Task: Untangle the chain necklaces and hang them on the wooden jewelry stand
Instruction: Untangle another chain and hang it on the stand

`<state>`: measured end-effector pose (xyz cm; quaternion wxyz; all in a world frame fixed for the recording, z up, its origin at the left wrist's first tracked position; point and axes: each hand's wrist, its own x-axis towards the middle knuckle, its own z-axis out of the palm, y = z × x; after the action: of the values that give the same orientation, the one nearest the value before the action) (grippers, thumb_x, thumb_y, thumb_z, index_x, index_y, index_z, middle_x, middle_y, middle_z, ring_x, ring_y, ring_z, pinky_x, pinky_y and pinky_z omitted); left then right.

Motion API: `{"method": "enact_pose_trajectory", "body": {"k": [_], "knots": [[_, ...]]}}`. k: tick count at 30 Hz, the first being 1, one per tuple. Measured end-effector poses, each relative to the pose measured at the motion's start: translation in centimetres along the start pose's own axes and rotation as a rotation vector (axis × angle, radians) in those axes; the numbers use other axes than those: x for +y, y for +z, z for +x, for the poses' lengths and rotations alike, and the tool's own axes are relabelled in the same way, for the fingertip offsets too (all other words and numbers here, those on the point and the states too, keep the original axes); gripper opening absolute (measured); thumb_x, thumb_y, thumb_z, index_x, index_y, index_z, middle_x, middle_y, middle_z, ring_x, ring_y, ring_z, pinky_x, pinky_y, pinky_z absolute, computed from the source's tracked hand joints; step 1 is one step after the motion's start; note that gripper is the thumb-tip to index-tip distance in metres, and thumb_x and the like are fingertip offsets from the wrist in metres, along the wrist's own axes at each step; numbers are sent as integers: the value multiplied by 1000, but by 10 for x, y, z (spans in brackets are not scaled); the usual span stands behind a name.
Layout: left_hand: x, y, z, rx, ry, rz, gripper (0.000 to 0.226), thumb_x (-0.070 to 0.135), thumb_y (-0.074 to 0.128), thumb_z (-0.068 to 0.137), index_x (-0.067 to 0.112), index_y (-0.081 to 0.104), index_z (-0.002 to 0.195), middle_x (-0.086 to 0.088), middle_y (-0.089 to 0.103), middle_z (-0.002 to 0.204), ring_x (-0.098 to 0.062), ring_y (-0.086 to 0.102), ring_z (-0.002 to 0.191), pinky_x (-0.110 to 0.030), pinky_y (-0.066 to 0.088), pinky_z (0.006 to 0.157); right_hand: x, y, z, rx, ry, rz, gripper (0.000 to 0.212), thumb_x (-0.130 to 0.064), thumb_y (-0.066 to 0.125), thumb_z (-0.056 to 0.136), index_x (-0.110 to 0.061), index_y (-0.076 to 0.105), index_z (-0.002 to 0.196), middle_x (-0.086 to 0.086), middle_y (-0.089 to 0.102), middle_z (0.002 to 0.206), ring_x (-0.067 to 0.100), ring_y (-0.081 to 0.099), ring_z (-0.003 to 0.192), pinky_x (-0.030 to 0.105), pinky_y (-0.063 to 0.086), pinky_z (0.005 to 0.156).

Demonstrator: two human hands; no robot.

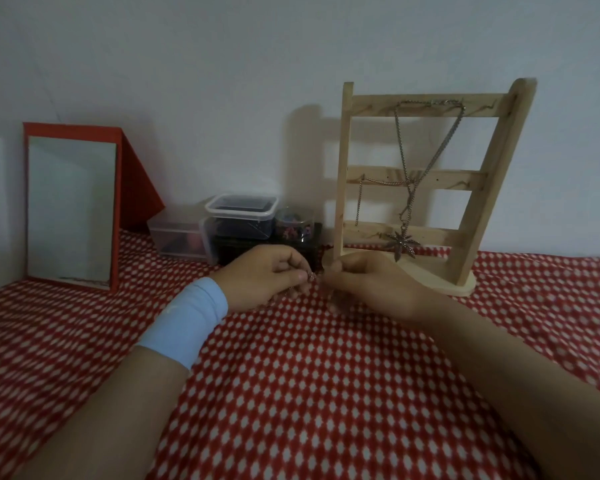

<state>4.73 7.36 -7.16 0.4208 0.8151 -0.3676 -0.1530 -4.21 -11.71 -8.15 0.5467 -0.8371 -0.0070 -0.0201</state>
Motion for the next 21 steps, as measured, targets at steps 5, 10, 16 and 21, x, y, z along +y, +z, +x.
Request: {"method": "enact_pose_trajectory", "body": {"k": [5, 10, 16, 21], "knots": [[6, -2, 2, 68, 80, 23, 11, 12, 61, 94, 21, 68, 93, 6, 74, 82, -7, 69, 80, -13, 51, 75, -7, 0, -3, -42, 69, 326, 31, -21, 47, 106, 0, 70, 107, 5, 71, 74, 16, 62, 60, 24, 49, 50], [12, -1, 1, 155, 146, 57, 14, 11, 65, 91, 24, 68, 88, 7, 71, 78, -5, 67, 75, -15, 51, 78, -10, -4, -6, -6, 21, 207, 16, -17, 60, 100, -10, 75, 100, -7, 72, 67, 8, 56, 51, 19, 35, 42], [15, 3, 0, 197, 194, 59, 18, 11, 69, 88, 29, 70, 87, 7, 71, 86, -5, 67, 82, -20, 53, 83, -8, -4, -3, 62, -23, 163, 15, -14, 71, 91, -4, 76, 101, 4, 71, 66, 10, 60, 49, 22, 42, 43], [18, 7, 0, 223, 162, -16, 20, 9, 71, 86, 27, 65, 93, 5, 74, 80, -5, 70, 80, -22, 53, 85, -4, -7, -3, 158, -145, 122, 10, -11, 74, 89, -3, 79, 93, 8, 77, 78, 12, 62, 52, 20, 48, 49]]}}
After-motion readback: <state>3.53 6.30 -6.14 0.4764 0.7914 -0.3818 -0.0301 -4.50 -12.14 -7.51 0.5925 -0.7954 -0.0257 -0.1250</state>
